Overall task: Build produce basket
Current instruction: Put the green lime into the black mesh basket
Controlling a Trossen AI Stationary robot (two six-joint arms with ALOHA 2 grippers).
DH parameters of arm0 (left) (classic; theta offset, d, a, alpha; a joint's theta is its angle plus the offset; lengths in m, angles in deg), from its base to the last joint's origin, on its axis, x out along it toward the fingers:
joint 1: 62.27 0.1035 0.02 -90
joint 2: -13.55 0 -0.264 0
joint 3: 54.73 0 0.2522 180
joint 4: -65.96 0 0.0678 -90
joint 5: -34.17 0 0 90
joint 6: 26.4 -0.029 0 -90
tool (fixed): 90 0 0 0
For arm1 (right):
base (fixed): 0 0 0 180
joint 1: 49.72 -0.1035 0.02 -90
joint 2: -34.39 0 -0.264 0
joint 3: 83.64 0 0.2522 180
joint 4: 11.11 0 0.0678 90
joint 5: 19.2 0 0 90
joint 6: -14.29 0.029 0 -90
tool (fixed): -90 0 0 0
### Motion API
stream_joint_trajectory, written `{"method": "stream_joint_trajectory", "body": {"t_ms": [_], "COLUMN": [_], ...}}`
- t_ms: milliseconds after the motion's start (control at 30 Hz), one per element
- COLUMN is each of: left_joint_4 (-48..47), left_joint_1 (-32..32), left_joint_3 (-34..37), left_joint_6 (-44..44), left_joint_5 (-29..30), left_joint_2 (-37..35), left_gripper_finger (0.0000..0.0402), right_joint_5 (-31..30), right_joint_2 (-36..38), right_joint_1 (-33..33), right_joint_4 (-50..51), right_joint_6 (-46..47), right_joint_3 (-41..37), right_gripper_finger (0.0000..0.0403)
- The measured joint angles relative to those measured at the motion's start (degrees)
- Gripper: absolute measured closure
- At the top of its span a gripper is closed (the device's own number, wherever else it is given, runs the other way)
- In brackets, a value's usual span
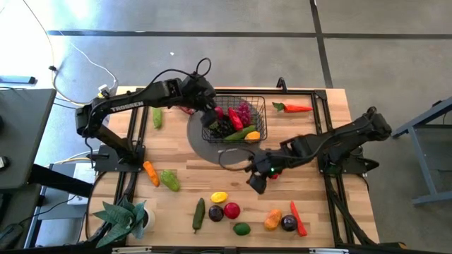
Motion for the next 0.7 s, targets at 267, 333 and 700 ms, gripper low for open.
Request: {"method": "stream_joint_trajectory", "body": {"t_ms": [267, 333, 700], "left_joint_4": [-2.13, -2.81, -8.79], "left_joint_1": [-3.38, -4.04, -8.41], "left_joint_3": [0.0, 0.0, 0.0], "left_joint_6": [2.46, 3.94, 15.17], "left_joint_5": [0.04, 0.01, 0.04], "left_joint_2": [-3.84, -4.66, -7.68], "left_gripper_finger": [0.0112, 0.0112, 0.0112], "right_joint_5": [-1.17, -1.21, -1.81], "right_joint_2": [0.0, 0.0, -2.63], "right_joint_1": [-5.25, -6.02, -9.48], "right_joint_4": [-1.35, -1.39, -5.14], "right_joint_6": [-1.44, -1.79, -3.65], "right_joint_3": [0.02, 0.02, 0.07], "right_gripper_finger": [0.0151, 0.0144, 0.0109]}}
